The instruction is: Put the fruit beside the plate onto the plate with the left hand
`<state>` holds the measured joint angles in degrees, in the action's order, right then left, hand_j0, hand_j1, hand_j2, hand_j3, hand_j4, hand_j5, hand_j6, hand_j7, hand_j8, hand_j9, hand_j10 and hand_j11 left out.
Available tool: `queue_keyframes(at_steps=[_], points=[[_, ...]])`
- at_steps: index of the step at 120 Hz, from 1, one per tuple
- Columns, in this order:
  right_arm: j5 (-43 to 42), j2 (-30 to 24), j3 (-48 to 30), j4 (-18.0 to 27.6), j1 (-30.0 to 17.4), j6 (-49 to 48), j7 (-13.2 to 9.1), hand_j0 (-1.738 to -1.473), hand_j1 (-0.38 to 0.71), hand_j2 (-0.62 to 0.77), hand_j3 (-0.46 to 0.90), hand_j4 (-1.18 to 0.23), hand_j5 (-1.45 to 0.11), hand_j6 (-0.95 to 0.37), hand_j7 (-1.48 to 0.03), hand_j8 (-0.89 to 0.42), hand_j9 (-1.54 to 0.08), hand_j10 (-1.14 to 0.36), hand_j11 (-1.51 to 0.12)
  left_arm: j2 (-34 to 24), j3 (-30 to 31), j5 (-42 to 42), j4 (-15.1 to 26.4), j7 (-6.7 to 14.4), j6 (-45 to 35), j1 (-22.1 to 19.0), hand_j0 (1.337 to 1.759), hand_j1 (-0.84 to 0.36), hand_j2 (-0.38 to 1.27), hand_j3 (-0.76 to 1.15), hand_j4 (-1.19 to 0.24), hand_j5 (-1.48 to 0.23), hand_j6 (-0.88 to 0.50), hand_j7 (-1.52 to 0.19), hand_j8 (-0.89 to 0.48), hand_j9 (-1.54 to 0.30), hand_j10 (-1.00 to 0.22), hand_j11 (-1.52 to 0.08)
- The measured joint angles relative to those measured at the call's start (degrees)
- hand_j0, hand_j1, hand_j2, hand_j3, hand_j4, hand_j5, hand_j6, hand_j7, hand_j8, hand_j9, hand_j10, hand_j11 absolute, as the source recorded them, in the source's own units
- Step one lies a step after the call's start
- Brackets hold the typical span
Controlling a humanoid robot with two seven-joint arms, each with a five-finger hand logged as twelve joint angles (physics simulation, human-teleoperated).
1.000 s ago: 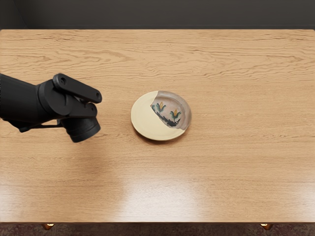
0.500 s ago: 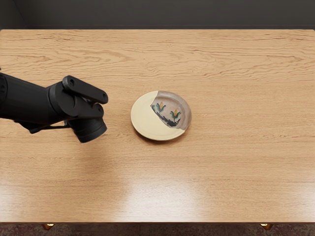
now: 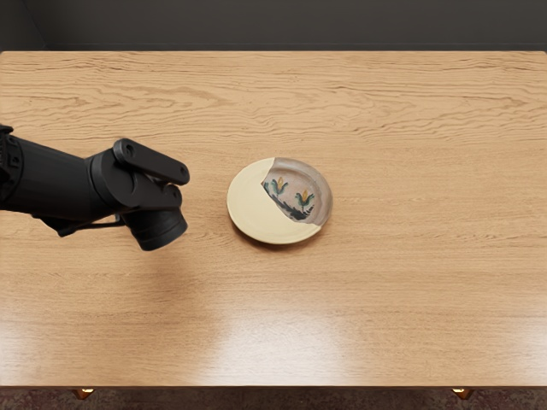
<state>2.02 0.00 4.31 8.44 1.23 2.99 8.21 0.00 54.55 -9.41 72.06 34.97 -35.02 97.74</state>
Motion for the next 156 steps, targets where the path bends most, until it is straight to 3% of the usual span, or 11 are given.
queue_keyframes(at_steps=[24,50,78,103,106,113,118,129,137,156], points=[[0.00,0.00,0.00,0.00,0.00,0.00,0.00,-1.658,-0.30,-0.01,0.00,-0.04,-0.05,-0.04,-0.05,-0.04,-0.05,-0.04,-0.05,0.00,-0.10,-0.34,-0.27,-0.08,0.05,-0.01,1.651,-0.27,0.25,0.00,-0.69,-0.95,-0.44,-0.96,-0.46,-0.97,-0.70,-0.97],[0.00,0.00,0.00,0.00,0.00,0.00,0.00,-1.658,-0.30,-0.01,0.00,-0.04,-0.05,-0.04,-0.05,-0.04,-0.05,-0.04,-0.05,0.00,-0.36,-0.52,0.29,0.05,0.22,0.46,1.650,-0.34,0.34,0.00,-0.57,-1.12,-0.32,-1.10,-0.36,-1.10,-0.80,-1.10],[0.00,0.00,0.00,0.00,0.00,0.00,-0.01,-1.658,-0.30,-0.01,0.00,-0.04,-0.05,-0.04,-0.05,-0.04,-0.05,-0.04,-0.05,0.00,-3.32,-0.54,3.55,-0.02,0.45,4.28,1.650,-0.34,0.35,0.00,-0.54,-1.20,-0.30,-1.15,-0.34,-1.14,-0.84,-1.15],[0.00,0.00,0.00,0.00,0.00,0.00,0.01,-1.658,-0.30,-0.01,0.00,-0.04,-0.05,-0.04,-0.05,-0.04,-0.05,-0.04,-0.05,0.00,-4.87,-0.87,6.55,0.07,0.51,10.74,1.650,-0.40,0.53,0.00,-0.52,-1.25,-0.27,-1.18,-0.30,-1.15,-0.85,-1.16],[0.00,0.00,0.00,0.00,0.00,0.00,0.00,-1.658,-0.30,-0.01,0.00,-0.04,-0.05,-0.04,-0.05,-0.04,-0.05,-0.04,-0.05,0.00,-5.14,-1.15,6.95,0.08,0.52,11.84,1.649,-0.36,0.48,0.00,-0.52,-1.26,-0.26,-1.19,-0.29,-1.16,-0.85,-1.16],[0.00,0.00,0.00,0.00,0.00,0.00,-0.01,-1.658,-0.30,-0.01,0.00,-0.04,-0.05,-0.04,-0.05,-0.04,-0.05,-0.04,-0.05,0.00,-5.84,-1.97,8.27,0.05,0.47,15.35,1.650,-0.37,0.52,0.00,-0.59,-1.25,-0.29,-1.18,-0.33,-1.16,-0.85,-1.16],[0.00,0.00,0.02,0.00,0.00,0.00,-0.02,-1.658,-0.30,-0.01,0.00,-0.04,-0.05,-0.04,-0.05,-0.04,-0.05,-0.04,-0.05,0.00,-6.43,-2.79,9.31,0.02,0.49,17.18,1.651,-0.35,0.45,0.00,-0.63,-1.26,-0.29,-1.18,-0.34,-1.15,-0.86,-1.16],[0.00,0.00,0.06,0.00,0.00,0.00,-0.02,-1.658,-0.30,-0.01,0.00,-0.04,-0.05,-0.04,-0.05,-0.04,-0.05,-0.04,-0.05,0.00,-7.94,-5.19,10.98,-0.01,0.46,21.06,1.652,-0.37,0.54,0.00,-0.67,-1.27,-0.31,-1.19,-0.33,-1.15,-0.86,-1.16],[0.00,0.00,0.06,0.00,0.00,0.00,-0.01,-1.658,-0.30,-0.01,0.00,-0.04,-0.05,-0.04,-0.05,-0.04,-0.05,-0.04,-0.05,0.00,-9.22,-6.49,11.54,0.02,0.37,21.82,1.652,-0.36,0.57,0.00,-0.71,-1.26,-0.34,-1.20,-0.36,-1.15,-0.86,-1.16],[0.00,0.00,0.05,0.00,0.00,0.00,0.03,-1.658,-0.30,-0.01,0.00,-0.04,-0.05,-0.04,-0.05,-0.04,-0.05,-0.04,-0.05,0.00,-11.74,-8.52,12.04,0.01,0.19,22.61,1.654,-0.42,0.83,0.00,-0.78,-1.22,-0.42,-1.19,-0.46,-1.15,-0.86,-1.15]])
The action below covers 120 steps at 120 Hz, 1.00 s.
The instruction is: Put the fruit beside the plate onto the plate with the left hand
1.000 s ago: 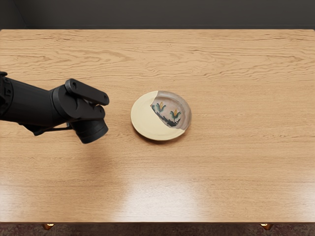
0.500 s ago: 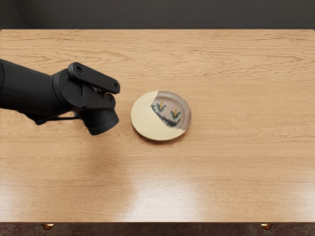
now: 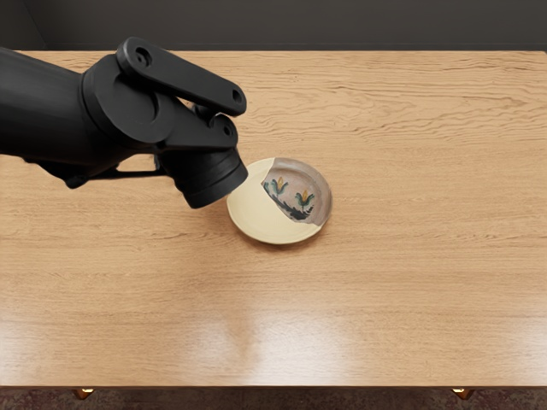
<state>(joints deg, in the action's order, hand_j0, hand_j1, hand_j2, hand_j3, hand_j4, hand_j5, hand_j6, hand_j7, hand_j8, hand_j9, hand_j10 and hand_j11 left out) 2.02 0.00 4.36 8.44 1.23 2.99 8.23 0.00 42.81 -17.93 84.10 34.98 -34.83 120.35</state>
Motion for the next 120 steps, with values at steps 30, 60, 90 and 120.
queue_keyframes(at_steps=[30,60,90,120], points=[[0.00,0.00,-0.05,0.00,0.00,0.00,0.00,-1.658,-0.30,-0.01,0.00,-0.04,-0.05,-0.04,-0.05,-0.04,-0.05,-0.04,-0.05,0.00,-3.55,-0.70,-0.90,0.02,-0.14,-0.72,1.656,-0.23,0.55,0.00,-0.55,-0.79,-0.37,-0.78,-0.40,-0.76,-0.58,-0.77],[0.00,0.00,-0.05,0.00,0.00,0.00,0.03,-1.658,-0.30,-0.01,0.00,-0.04,-0.05,-0.04,-0.05,-0.04,-0.05,-0.04,-0.05,0.00,-4.42,-0.64,-2.20,0.02,-0.17,-3.34,1.657,-0.02,0.20,0.00,-0.33,-0.45,-0.28,-0.44,-0.28,-0.44,-0.34,-0.44],[0.00,0.00,-0.05,0.00,0.00,0.00,0.03,-1.658,-0.30,-0.01,0.00,-0.04,-0.05,-0.04,-0.05,-0.04,-0.05,-0.04,-0.05,-9.30,-9.74,6.74,-0.86,0.02,-0.18,-11.80,1.658,0.04,0.09,0.00,-0.26,-0.35,-0.25,-0.35,-0.25,-0.35,-0.27,-0.35],[0.00,0.00,-0.03,0.00,0.00,0.00,0.00,-1.658,-0.30,-0.01,0.00,-0.04,-0.05,-0.04,-0.05,-0.04,-0.05,-0.04,-0.05,-33.98,-15.04,20.12,4.08,-5.96,6.64,-16.63,1.658,0.06,0.06,0.00,-0.24,-0.32,-0.24,-0.32,-0.24,-0.32,-0.24,-0.32]])
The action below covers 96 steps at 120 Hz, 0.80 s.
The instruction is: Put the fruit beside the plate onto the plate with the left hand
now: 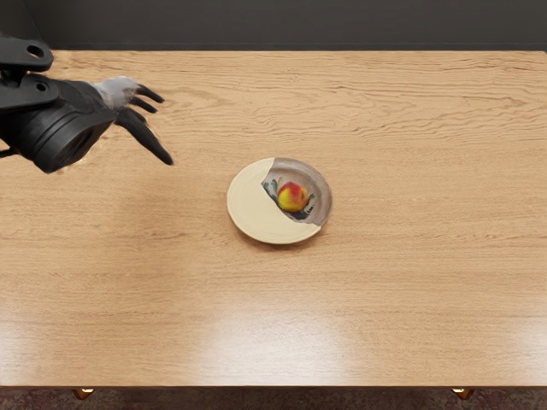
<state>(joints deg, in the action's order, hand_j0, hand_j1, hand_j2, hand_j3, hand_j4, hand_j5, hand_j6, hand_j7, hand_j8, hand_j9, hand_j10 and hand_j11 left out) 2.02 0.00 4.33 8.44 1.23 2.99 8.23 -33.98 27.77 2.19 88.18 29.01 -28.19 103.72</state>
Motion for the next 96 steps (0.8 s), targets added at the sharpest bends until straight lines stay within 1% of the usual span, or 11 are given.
queue_keyframes(at_steps=[5,9,14,19,29,33,43,53,61,75,96], points=[[0.00,0.00,-0.01,0.00,0.00,0.00,-0.01,-1.658,-0.30,-0.01,0.00,-0.04,-0.05,-0.04,-0.05,-0.04,-0.05,-0.04,-0.05,-5.05,-2.86,1.58,0.28,-2.20,5.80,-4.11,1.658,0.06,0.06,0.00,-0.24,-0.32,-0.24,-0.32,-0.24,-0.32,-0.24,-0.32],[0.00,0.00,-0.01,0.00,0.00,0.00,-0.01,-1.658,-0.30,-0.01,0.00,-0.04,-0.05,-0.04,-0.05,-0.04,-0.05,-0.04,-0.05,-7.15,-5.44,3.23,0.44,-3.55,10.49,-7.06,1.658,0.06,0.06,0.00,-0.24,-0.31,-0.24,-0.31,-0.24,-0.31,-0.24,-0.31],[0.00,0.00,-0.01,0.00,0.00,0.00,-0.02,-1.658,-0.30,-0.01,0.00,-0.04,-0.05,-0.04,-0.05,-0.04,-0.05,-0.04,-0.05,-9.34,-8.88,5.20,0.57,-5.01,16.28,-10.02,1.658,0.06,0.06,0.00,-0.24,-0.31,-0.24,-0.31,-0.24,-0.31,-0.24,-0.31],[0.00,0.00,0.00,0.00,0.00,0.00,-0.06,-1.658,-0.30,-0.01,0.00,-0.04,-0.05,-0.04,-0.05,-0.04,-0.05,-0.04,-0.05,-12.97,-12.10,6.69,0.66,-6.72,21.89,-12.35,1.658,0.06,0.05,0.00,-0.24,-0.31,-0.24,-0.31,-0.24,-0.31,-0.24,-0.31],[0.00,0.00,-0.01,0.03,0.00,0.00,-0.36,-1.658,-0.30,-0.01,0.00,-0.04,-0.05,-0.04,-0.05,-0.04,-0.05,-0.04,-0.05,-22.20,-17.88,8.75,0.69,-11.25,33.84,-17.86,1.658,0.06,0.05,0.00,-0.24,-0.31,-0.24,-0.31,-0.24,-0.31,-0.24,-0.31],[0.00,0.00,0.01,0.05,-0.02,0.00,-0.46,-1.658,-0.30,-0.01,0.00,-0.04,-0.05,-0.04,-0.05,-0.04,-0.05,-0.04,-0.05,-25.38,-20.19,9.22,0.63,-13.22,38.50,-20.81,1.658,0.07,0.05,0.00,-0.24,-0.31,-0.24,-0.31,-0.24,-0.31,-0.24,-0.31],[0.00,0.00,0.05,0.08,-0.18,0.00,-0.62,-1.658,-0.30,-0.01,0.00,-0.04,-0.05,-0.04,-0.05,-0.04,-0.05,-0.04,-0.05,-29.89,-25.40,9.94,0.08,-18.08,48.99,-25.96,1.658,0.07,0.05,0.00,-0.24,-0.31,-0.24,-0.31,-0.24,-0.31,-0.24,-0.31],[0.04,0.00,0.06,0.28,-0.50,0.00,-0.70,-1.658,-0.30,-0.01,0.00,-0.04,-0.05,-0.04,-0.05,-0.04,-0.05,-0.04,-0.05,-32.09,-28.46,10.80,-0.38,-22.16,56.04,-27.82,1.658,0.07,0.05,0.00,-0.24,-0.31,-0.24,-0.31,-0.24,-0.31,-0.24,-0.31],[0.06,0.00,0.08,0.39,-0.95,0.00,-0.73,-1.658,-0.30,-0.01,0.00,-0.04,-0.05,-0.04,-0.05,-0.04,-0.05,-0.04,-0.05,-32.12,-29.68,11.38,-0.67,-24.43,59.26,-28.37,1.658,0.07,0.05,0.00,-0.24,-0.31,-0.24,-0.31,-0.24,-0.31,-0.24,-0.31],[0.08,0.00,0.07,0.48,-1.32,0.00,-0.75,-1.658,-0.30,-0.01,0.00,-0.04,-0.05,-0.04,-0.05,-0.04,-0.05,-0.04,-0.05,-31.92,-30.62,11.85,-1.10,-27.04,61.90,-28.90,1.658,0.07,0.05,0.00,-0.24,-0.31,-0.24,-0.31,-0.24,-0.31,-0.24,-0.31],[0.09,0.00,0.07,0.52,-1.46,0.00,-0.75,-1.658,-0.30,-0.01,0.00,-0.04,-0.05,-0.04,-0.05,-0.04,-0.05,-0.04,-0.05,-31.14,-30.99,12.05,-2.83,-29.35,62.95,-30.22,1.658,0.07,0.05,0.00,-0.24,-0.31,-0.24,-0.31,-0.24,-0.31,-0.24,-0.31]])
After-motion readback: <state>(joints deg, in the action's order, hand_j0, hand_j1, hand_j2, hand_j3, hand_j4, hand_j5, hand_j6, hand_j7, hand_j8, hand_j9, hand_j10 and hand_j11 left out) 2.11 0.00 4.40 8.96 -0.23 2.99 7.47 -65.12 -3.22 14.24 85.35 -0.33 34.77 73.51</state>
